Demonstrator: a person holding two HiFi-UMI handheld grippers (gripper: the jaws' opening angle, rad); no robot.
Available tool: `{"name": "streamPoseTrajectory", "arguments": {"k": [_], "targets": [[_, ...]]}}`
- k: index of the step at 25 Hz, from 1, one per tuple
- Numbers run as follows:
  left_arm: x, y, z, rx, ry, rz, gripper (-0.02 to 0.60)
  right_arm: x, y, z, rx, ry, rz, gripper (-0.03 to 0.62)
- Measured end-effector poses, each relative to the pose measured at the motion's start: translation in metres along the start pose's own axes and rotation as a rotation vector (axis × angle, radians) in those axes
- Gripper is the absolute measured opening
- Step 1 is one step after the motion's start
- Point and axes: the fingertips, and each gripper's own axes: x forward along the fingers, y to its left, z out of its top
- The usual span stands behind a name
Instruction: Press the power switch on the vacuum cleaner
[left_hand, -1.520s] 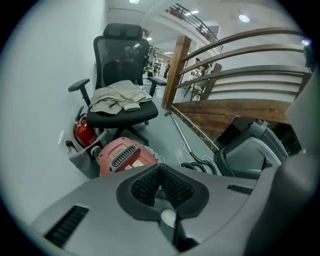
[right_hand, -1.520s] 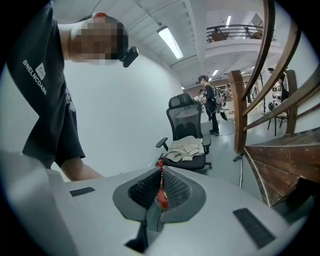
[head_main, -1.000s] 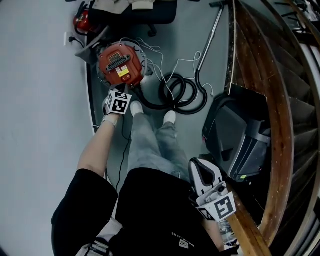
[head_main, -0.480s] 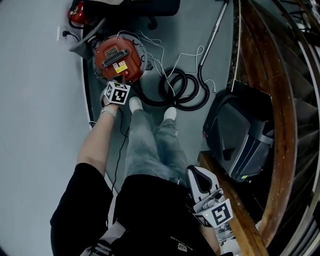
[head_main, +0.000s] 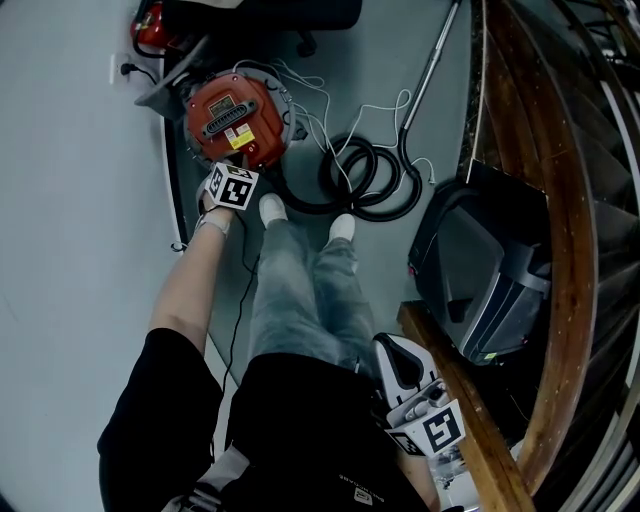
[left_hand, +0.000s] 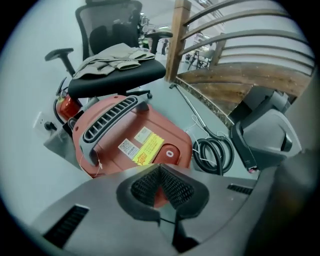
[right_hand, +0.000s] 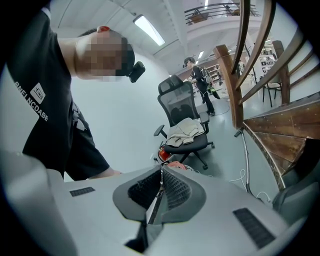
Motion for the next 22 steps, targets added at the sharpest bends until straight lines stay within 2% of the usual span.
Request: {"name": "streamPoseTrajectory", "arguments": {"k": [2,7,11,16,22], "targets": [[0.002,0.001,0.001,-0.041,0.007,-0.029,0.015,0.002,0.000,0.000,0.001,-0.004,-0.001,0.029],[-0.002,0.002,-0.002,-0.016,0.027,-0.048,0.015,0.002,0.000,0.003,0.002,-0.008,0.007,0.029],[-0.001,-0.001,0.001,-0.031,0.030,-0.029,0.015,-0.007,-0.009,0.008,-0.002,-0.022,-0.013,0.029],[-0.004,-0.002,0.003,-0.101,0.047,0.008,0.015,-0.020,-0.016,0.014,0.005,-0.045,-0.030,0.029],[-0.018,-0.021,0.030,-0.080,0.000,0.012,0.015,-0.034,-0.030,0.024,0.007,-0.081,-0.055,0.029]]}}
